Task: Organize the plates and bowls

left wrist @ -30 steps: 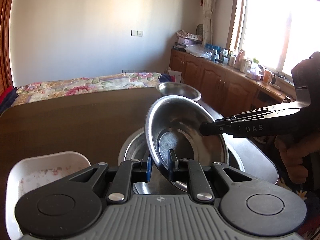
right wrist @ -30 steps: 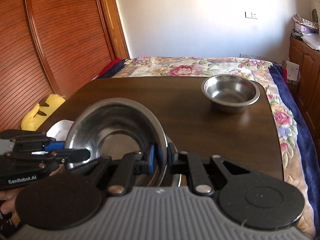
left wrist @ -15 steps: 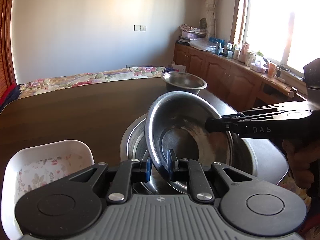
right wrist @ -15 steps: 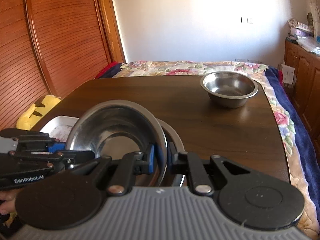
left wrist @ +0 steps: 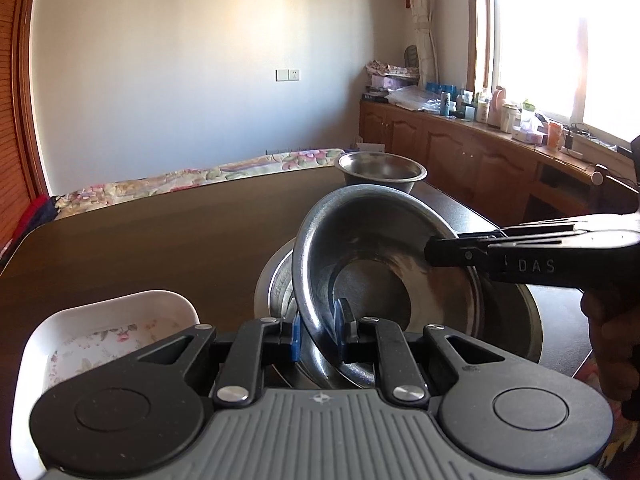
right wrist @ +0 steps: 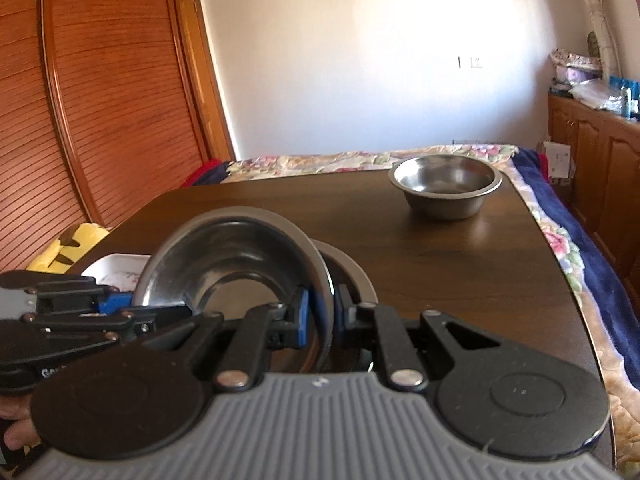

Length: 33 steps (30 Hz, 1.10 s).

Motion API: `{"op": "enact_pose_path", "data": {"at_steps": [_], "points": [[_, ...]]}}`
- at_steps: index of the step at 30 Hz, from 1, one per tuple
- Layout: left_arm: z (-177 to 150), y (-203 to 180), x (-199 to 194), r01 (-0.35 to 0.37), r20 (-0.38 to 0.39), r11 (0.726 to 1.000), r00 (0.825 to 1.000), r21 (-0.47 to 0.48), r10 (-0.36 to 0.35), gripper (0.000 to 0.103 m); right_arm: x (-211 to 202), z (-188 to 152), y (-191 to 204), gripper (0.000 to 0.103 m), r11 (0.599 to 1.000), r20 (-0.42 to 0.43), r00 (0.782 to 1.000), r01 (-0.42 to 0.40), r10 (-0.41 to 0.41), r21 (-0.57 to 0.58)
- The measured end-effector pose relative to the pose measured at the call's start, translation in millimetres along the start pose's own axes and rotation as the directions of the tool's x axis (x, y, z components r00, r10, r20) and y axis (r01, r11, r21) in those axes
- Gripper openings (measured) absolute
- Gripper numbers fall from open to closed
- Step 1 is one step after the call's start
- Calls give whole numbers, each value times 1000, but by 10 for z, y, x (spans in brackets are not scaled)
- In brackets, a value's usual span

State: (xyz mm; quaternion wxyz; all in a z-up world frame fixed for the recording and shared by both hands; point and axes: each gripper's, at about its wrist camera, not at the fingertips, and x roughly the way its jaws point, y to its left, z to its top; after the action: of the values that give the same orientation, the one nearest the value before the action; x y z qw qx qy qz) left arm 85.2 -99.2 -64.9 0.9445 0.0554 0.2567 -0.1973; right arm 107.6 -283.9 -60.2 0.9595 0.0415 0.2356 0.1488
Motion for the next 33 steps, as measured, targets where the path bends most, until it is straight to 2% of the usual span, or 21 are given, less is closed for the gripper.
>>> {"op": "enact_pose_path", "data": {"at_steps": [4, 7, 18, 33], "points": [[-31, 9, -29, -1, 14, 1000, 1000, -9, 1, 17, -27, -42, 76, 15, 998, 24, 998, 52, -51, -38], [-51, 54, -52, 12, 19, 999, 1000, -43, -11, 17, -28, -51, 107, 15, 996, 25, 998, 66, -65, -59], [-57, 136, -186, 8, 51, 997, 999, -75, -4, 17, -29, -89, 255, 13, 978, 22, 991, 132, -130, -161], [-57, 126, -158, 19, 44, 997, 999, -70, -16, 17, -55, -41, 260, 14, 981, 32, 992, 128, -125, -145]]}}
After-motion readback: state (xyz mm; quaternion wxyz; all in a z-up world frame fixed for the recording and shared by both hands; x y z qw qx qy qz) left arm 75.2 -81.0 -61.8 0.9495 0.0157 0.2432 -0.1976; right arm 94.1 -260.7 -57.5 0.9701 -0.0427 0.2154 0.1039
